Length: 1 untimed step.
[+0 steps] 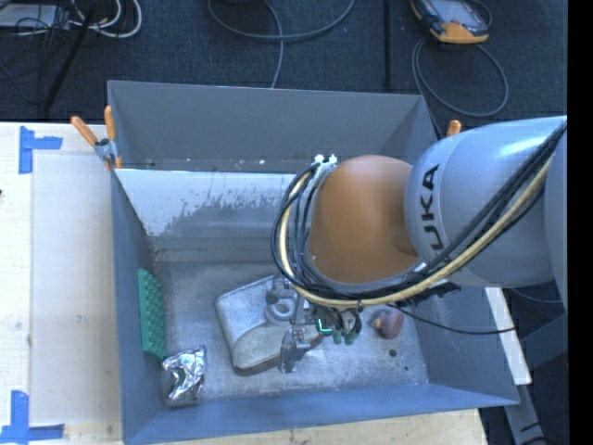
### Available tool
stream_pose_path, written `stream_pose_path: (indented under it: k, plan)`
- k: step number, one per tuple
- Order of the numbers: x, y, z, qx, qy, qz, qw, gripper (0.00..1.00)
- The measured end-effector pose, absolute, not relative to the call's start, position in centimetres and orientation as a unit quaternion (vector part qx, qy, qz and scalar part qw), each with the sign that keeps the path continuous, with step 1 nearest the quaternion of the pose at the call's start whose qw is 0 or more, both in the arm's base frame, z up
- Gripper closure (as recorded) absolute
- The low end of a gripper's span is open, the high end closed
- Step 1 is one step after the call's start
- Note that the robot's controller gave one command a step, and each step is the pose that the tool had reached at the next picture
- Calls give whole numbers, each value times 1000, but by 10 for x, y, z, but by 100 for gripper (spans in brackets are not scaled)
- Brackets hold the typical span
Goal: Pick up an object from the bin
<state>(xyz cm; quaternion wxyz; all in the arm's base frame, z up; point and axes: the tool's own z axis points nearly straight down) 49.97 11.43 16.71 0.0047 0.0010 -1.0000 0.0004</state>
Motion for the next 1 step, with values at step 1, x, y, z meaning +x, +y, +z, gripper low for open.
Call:
stream_pose_path:
  k: [1]
  plan:
    - [506, 121, 104, 48, -999, -3, -14, 0]
